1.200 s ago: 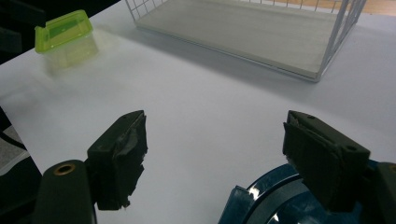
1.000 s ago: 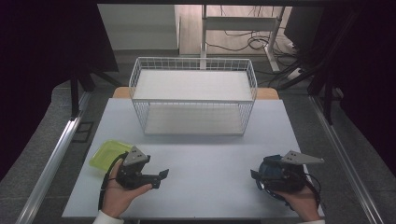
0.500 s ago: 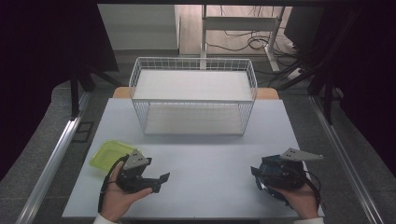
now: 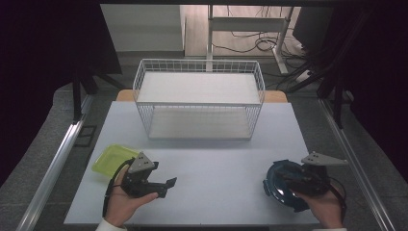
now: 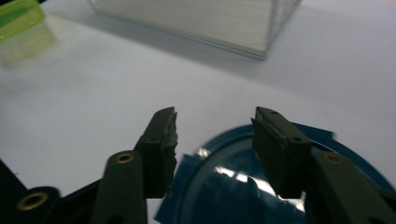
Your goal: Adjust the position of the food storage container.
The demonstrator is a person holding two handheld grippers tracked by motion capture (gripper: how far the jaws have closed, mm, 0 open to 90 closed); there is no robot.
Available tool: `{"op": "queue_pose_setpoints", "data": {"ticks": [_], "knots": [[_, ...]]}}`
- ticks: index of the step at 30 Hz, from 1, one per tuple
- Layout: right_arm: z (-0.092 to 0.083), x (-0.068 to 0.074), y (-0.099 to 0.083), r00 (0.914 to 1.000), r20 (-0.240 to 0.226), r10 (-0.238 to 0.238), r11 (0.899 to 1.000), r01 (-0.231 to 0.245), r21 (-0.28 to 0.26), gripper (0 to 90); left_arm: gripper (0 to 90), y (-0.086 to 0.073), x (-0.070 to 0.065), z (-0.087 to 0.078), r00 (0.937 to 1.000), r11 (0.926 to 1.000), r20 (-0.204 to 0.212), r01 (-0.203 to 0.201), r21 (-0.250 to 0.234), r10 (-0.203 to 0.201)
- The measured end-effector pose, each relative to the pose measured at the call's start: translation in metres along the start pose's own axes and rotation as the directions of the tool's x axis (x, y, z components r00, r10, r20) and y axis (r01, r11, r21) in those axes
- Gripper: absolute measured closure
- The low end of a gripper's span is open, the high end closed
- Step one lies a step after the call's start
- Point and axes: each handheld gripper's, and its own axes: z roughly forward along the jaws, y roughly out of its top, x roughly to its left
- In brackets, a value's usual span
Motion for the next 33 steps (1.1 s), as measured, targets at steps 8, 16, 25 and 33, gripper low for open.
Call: {"op": "queue_pose_setpoints", "data": {"ticks": [8, 16, 25, 33], "knots": [[-0.022, -0.024, -0.004, 0.9903, 0.138, 0.013, 0.997, -0.023, 0.072, 75.0, 17.7, -0.001, 0.002, 0.003, 0.9999, 0.9999, 0.001, 0.012, 0.011, -0.012], [-0.041, -0.052, -0.025, 0.9507, 0.296, 0.093, 0.984, -0.132, 0.117, 88.7, 18.1, 0.001, 0.001, 0.004, 0.9998, 0.9996, -0.008, 0.021, 0.019, -0.020], [-0.022, -0.079, -0.054, 0.9245, 0.373, 0.081, 0.960, -0.173, 0.220, 88.8, 18.8, 0.000, 0.000, 0.014, 0.9998, 0.9985, -0.008, 0.021, 0.051, -0.021], [-0.018, -0.078, -0.055, 0.9422, 0.332, 0.048, 0.958, -0.137, 0.251, 89.0, 18.7, -0.003, -0.004, 0.017, 0.9997, 0.9975, -0.024, 0.009, 0.070, -0.007]]}}
